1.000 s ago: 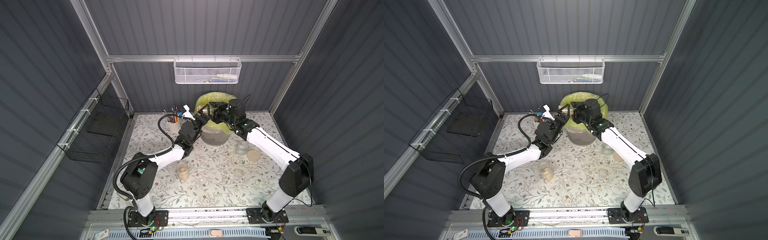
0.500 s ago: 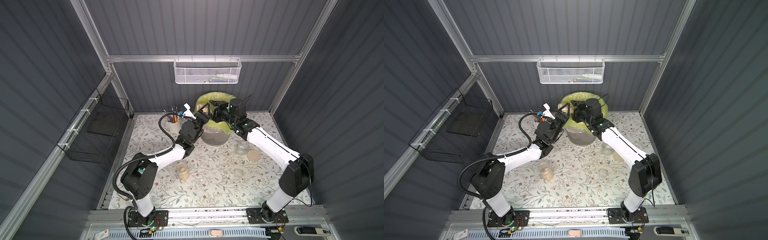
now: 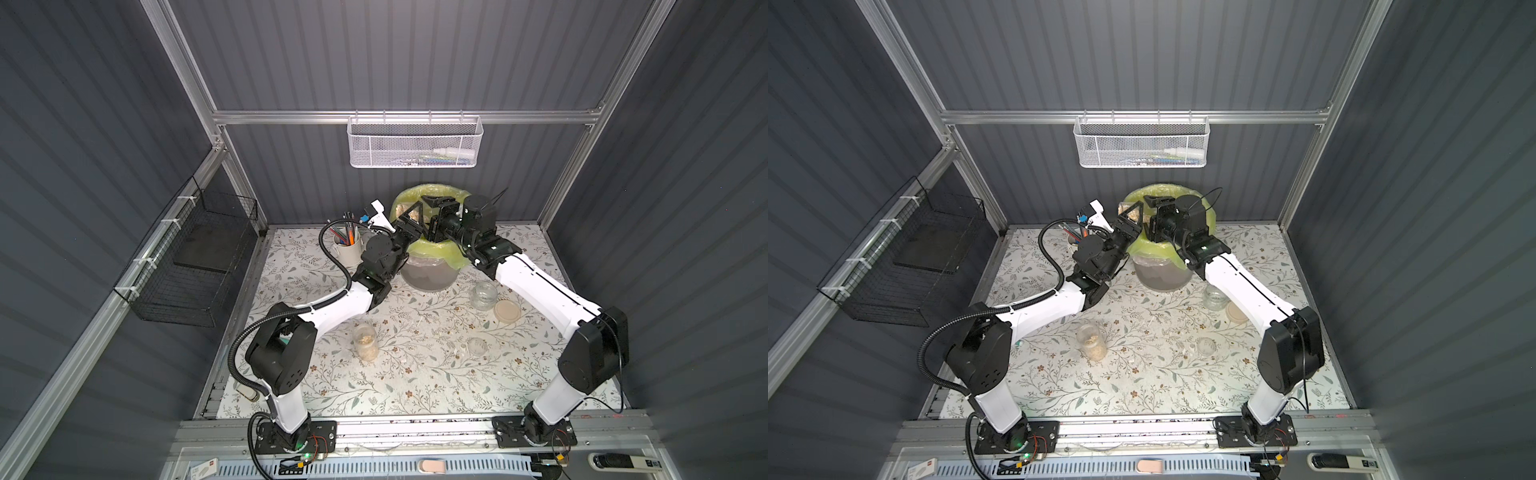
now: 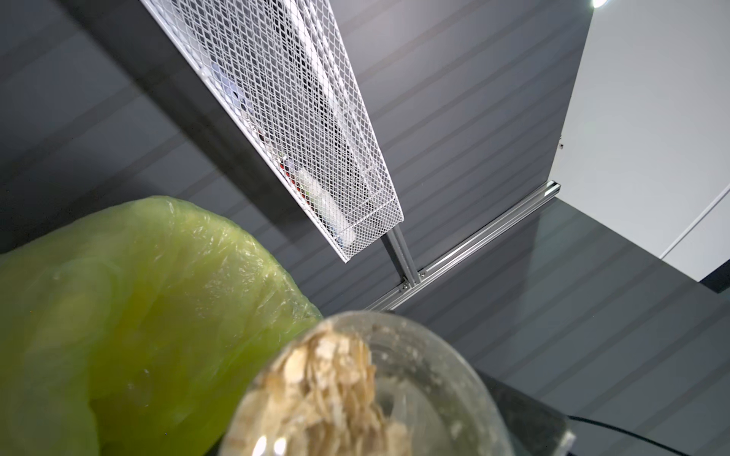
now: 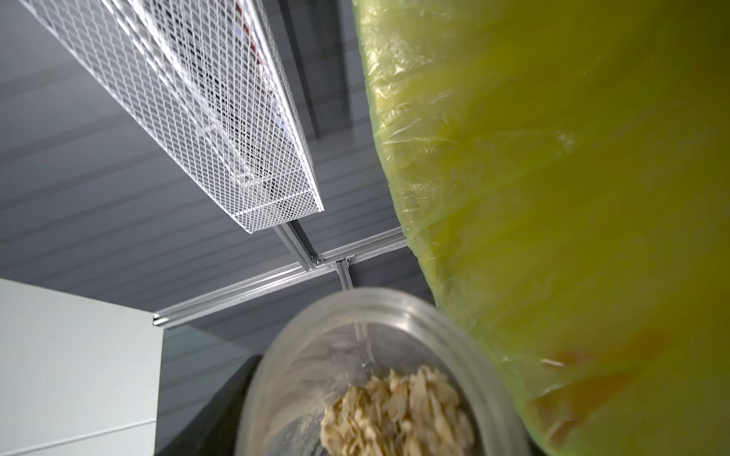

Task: Empty expired oatmeal from jars
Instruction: Pour the expired oatmeal into the trash bin.

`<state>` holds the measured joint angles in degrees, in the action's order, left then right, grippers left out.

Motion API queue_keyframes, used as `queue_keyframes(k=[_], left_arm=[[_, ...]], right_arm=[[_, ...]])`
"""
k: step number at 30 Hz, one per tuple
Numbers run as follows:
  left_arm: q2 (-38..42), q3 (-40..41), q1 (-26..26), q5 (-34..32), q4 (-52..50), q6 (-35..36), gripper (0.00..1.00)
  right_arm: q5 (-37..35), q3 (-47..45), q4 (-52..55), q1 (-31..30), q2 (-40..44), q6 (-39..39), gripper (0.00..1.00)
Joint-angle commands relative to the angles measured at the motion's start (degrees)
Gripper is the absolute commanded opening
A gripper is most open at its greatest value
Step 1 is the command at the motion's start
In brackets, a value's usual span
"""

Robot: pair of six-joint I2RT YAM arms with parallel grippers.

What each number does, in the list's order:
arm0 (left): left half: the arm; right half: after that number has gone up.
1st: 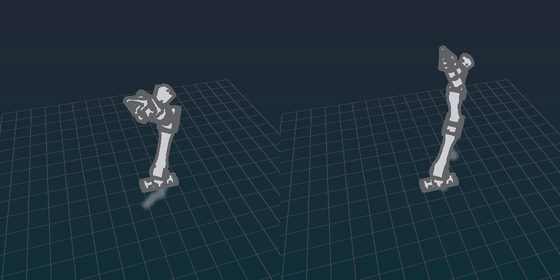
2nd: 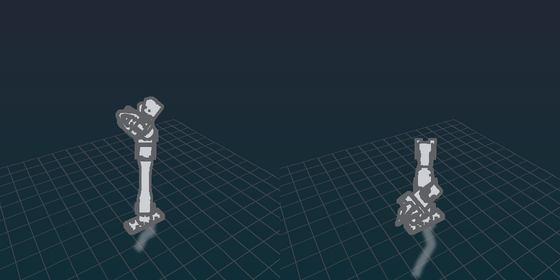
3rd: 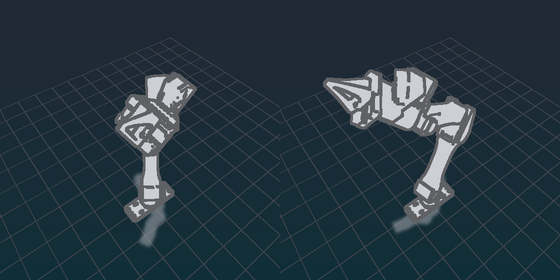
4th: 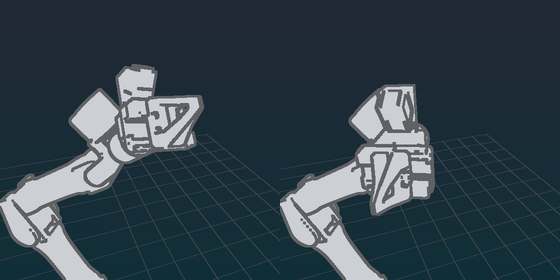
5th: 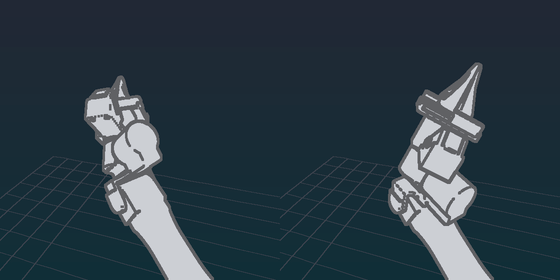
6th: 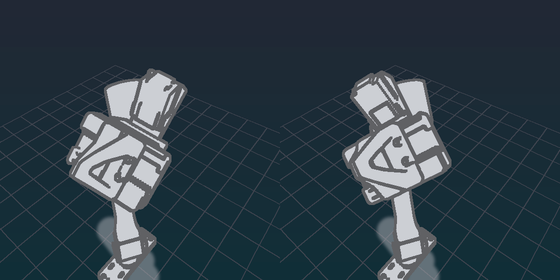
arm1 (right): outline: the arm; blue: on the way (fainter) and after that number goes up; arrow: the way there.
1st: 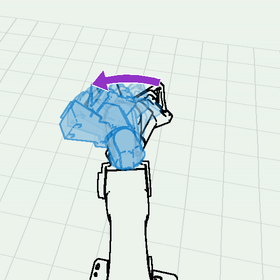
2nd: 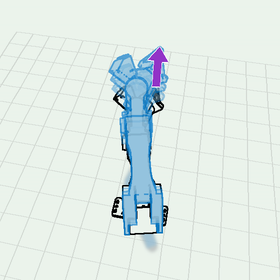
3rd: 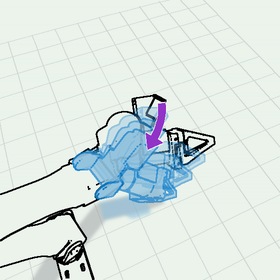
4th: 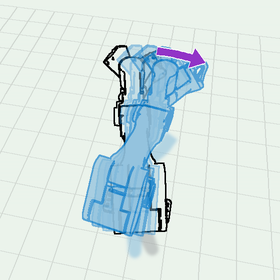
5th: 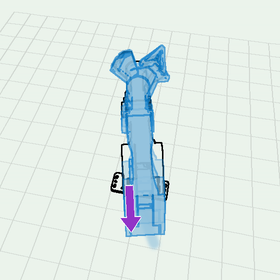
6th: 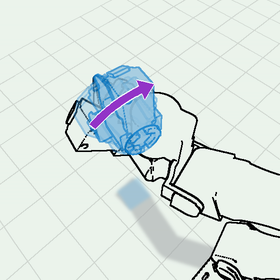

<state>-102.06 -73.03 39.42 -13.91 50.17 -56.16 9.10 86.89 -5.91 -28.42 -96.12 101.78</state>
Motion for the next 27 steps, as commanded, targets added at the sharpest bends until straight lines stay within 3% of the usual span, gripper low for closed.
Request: queue_keyframes(k=[1, 9, 16, 27], left_arm=[[-1.4, -1.7, -0.9, 0.2, -2.1, 2.1, 0.29], [-3.0, -3.9, -2.0, 1.8, -2.2, 1.8, 0.28], [-3.5, -6.7, -2.6, 3.4, -5.3, 2.6, 0.28], [-4.3, -11.0, -2.7, 4.7, -10.2, 4.2, 0.29]], right_arm=[[1.4, -0.5, -1.8, 0.3, -0.5, -0.2, 0.78], [1.1, -0.9, 0.8, 0.6, 0.9, -1.4, 0.86], [-0.1, -3.0, 5.2, 1.3, 4.8, -4.5, 0.99], [-0.3, -4.9, 7.0, 2.9, 9.5, -10.5, 0.99]])
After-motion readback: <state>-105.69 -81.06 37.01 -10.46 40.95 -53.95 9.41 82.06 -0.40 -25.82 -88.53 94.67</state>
